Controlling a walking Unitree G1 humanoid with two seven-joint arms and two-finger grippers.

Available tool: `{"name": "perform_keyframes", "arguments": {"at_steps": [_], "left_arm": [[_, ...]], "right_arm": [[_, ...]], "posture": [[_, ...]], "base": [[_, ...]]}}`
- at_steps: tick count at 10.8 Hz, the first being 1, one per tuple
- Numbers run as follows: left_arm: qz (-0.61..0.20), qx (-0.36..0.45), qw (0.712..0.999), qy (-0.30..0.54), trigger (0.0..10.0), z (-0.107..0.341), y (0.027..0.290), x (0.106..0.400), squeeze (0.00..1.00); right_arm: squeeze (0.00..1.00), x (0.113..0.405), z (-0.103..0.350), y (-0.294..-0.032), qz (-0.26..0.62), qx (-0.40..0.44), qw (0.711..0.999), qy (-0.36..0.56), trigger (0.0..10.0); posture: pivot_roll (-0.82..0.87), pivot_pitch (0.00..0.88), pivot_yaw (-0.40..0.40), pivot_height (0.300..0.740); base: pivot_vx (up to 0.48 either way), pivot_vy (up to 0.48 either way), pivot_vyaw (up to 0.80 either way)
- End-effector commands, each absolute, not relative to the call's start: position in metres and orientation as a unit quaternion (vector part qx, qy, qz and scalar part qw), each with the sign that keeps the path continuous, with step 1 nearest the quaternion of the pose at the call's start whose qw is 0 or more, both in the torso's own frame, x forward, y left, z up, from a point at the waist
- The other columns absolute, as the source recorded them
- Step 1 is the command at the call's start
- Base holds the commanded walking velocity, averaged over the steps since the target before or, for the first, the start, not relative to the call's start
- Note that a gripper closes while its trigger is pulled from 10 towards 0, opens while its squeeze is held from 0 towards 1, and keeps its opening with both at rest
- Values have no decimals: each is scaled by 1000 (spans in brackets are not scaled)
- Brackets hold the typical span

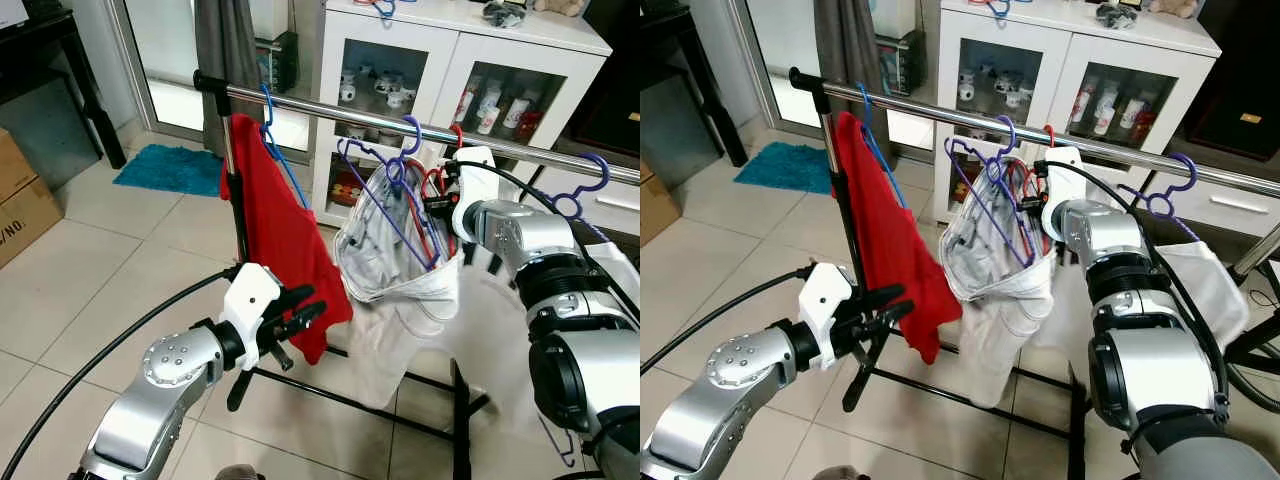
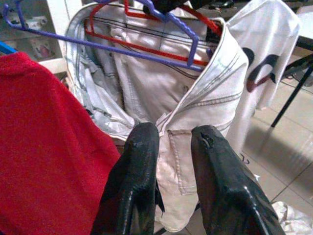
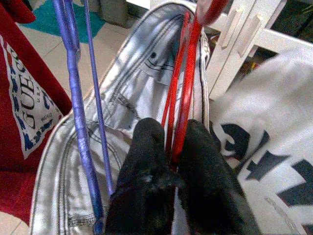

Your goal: Hang hanger

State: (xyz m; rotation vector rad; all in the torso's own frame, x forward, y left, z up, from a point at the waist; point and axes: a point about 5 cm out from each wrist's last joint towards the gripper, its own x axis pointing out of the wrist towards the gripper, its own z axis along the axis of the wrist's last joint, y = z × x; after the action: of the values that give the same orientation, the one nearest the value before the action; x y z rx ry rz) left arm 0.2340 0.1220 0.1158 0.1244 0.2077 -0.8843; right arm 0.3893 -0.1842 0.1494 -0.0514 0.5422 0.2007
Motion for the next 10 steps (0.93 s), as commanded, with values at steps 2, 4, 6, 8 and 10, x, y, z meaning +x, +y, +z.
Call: {"name": "perform_keyframes", "arguments": {"at_steps": [2, 4, 6, 8, 10], "left_arm": [[-444, 65, 889, 93, 10000, 120, 117, 233, 0], [-446, 67, 887, 94, 10000, 120, 117, 233, 0], [-447, 70, 887, 96, 10000, 119, 118, 232, 0], [-442, 73, 889, 95, 10000, 120, 120, 233, 0], [-429, 68, 897, 83, 10000, 123, 122, 237, 0]], "right_arm": [[0, 391, 154, -190, 87, -24, 960, 266, 0], [0, 391, 153, -191, 86, -24, 958, 272, 0], [0, 392, 153, -191, 84, -21, 959, 271, 0], [0, 395, 163, -193, 93, -11, 967, 237, 0], [0, 396, 177, -201, 90, -9, 972, 214, 0]], "posture": [[30, 0, -73, 740], [30, 0, -73, 740], [30, 0, -74, 740], [35, 0, -77, 740], [40, 0, -80, 740]], "base": [[0, 0, 0], [0, 0, 0], [0, 0, 0], [0, 0, 0], [0, 0, 0]]}}
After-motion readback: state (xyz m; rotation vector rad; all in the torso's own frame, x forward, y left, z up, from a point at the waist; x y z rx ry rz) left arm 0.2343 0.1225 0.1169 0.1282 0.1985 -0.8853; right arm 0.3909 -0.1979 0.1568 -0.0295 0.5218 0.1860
